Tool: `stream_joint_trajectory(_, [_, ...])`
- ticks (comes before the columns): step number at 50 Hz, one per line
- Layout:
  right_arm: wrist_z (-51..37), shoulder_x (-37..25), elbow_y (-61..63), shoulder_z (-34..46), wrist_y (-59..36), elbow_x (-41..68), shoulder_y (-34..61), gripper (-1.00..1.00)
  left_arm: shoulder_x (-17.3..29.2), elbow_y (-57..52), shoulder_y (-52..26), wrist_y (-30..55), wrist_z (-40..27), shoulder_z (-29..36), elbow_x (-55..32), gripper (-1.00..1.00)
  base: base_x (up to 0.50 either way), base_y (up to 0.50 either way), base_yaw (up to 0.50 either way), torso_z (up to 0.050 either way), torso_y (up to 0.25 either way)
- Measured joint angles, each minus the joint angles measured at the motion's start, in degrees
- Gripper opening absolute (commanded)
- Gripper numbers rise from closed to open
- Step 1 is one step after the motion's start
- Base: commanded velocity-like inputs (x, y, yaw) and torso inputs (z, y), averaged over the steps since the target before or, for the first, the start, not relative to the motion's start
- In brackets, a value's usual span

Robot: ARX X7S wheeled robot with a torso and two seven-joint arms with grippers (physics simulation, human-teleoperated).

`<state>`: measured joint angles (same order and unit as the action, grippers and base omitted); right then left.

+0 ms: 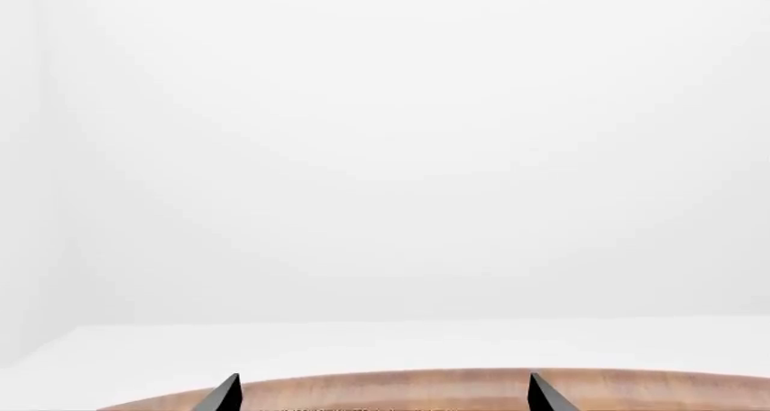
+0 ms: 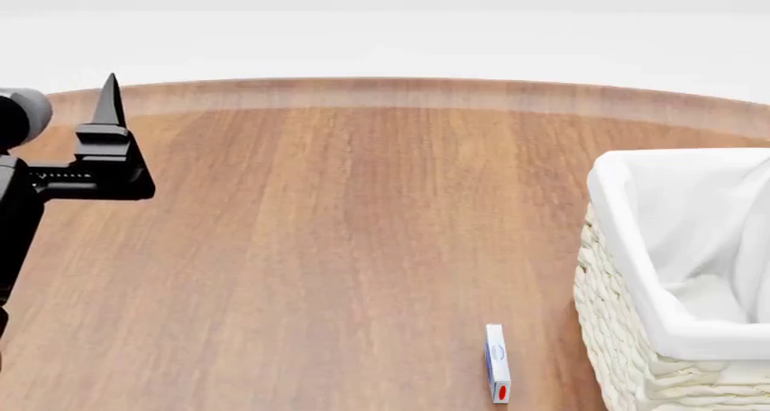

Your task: Pick up the alphabet soup and the cream cheese box, and put them in the basket.

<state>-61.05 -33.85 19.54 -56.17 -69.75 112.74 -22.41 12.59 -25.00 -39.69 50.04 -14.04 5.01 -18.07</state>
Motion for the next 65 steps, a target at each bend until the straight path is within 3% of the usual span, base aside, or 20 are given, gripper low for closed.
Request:
stream_joint_trajectory(25, [10.6, 2.5, -6.1, 6.4, -0.3, -14.8, 4.3, 1.00, 0.5, 1.0, 0.2, -1.0, -0.5, 0.5, -0.3, 1.00, 0.00, 0.00, 0.00, 0.000, 0.000])
stream_joint_trajectory(62, [18.2, 3.7, -11.0, 12.2, 1.6, -24.6, 5.3, 1.00, 1.1, 0.8, 0.7, -1.4, -1.2, 1.0, -1.4, 1.00, 0.00, 0.00, 0.00, 0.000, 0.000])
stream_joint_trajectory(63, [18.4, 3.8, -11.1, 12.3, 1.6, -24.8, 5.3, -1.00, 1.1, 0.8, 0.7, -1.4, -1.3, 1.1, -1.4, 1.00, 0.00, 0.00, 0.00, 0.000, 0.000])
stream_joint_trajectory(65, [18.6, 3.7, -11.1, 12.6, 1.7, -25.6, 5.3, -1.00, 1.1, 0.8, 0.8, -1.5, -1.3, 1.1, -1.4, 1.00, 0.00, 0.00, 0.00, 0.000, 0.000])
